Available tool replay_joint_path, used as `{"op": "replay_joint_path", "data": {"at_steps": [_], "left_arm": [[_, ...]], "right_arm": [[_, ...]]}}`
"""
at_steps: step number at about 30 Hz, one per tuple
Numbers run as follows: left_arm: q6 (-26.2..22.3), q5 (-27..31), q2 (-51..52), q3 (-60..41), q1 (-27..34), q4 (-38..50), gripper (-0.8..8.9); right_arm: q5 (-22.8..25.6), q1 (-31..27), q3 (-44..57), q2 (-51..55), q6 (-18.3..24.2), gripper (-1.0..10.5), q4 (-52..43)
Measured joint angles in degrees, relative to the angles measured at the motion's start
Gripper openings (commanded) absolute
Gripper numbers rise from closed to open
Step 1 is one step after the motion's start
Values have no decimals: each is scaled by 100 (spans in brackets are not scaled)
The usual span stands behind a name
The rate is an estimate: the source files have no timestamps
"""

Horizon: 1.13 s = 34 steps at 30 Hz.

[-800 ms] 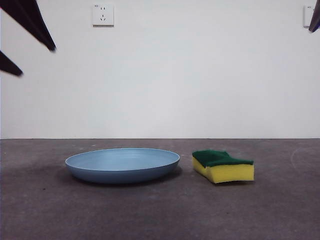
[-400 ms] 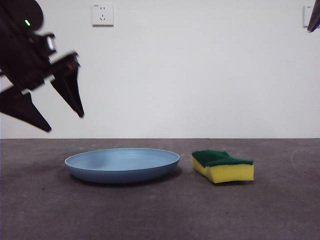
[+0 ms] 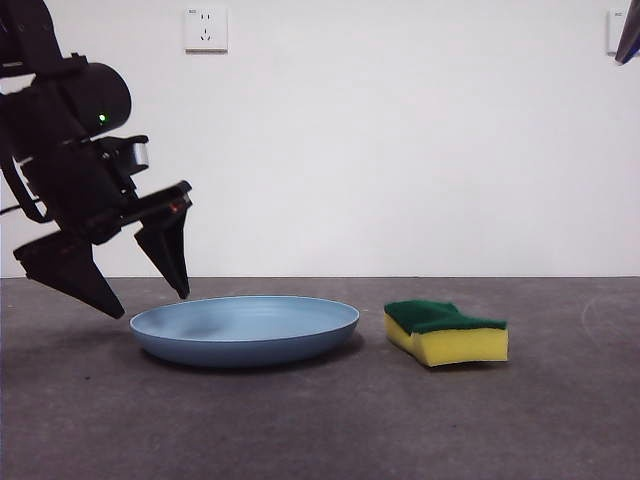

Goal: Pick up the plate,pick up the cloth,clean the plate with the cloth

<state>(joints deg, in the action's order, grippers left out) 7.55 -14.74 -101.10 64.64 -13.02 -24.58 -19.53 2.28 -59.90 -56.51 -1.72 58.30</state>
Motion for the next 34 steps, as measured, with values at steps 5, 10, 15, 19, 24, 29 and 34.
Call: {"op": "replay_joint_path", "data": {"at_steps": [5, 10, 15, 19, 24, 29, 34], "left_arm": [[0, 85, -144, 0, -28, 44, 404], [0, 109, -247, 9, -28, 160, 404], [-7, 114, -380, 63, -59, 221, 395], [-37, 177, -404, 68, -105, 254, 70], [-203, 170, -452, 66, -151, 260, -7], [-243, 149, -459, 57, -170, 232, -7], [-262, 188, 2, 57, -175, 76, -7]], "right_arm": [[0, 0, 0, 0, -44, 535, 0], [0, 0, 0, 0, -63, 535, 2], [0, 0, 0, 0, -63, 535, 2], [0, 0, 0, 0, -72, 535, -4], [-17, 20, 0, 0, -103, 531, -142], [-267, 260, -7, -79, -105, 531, -483], [-275, 807, -44, -553, -107, 373, -782]]}}
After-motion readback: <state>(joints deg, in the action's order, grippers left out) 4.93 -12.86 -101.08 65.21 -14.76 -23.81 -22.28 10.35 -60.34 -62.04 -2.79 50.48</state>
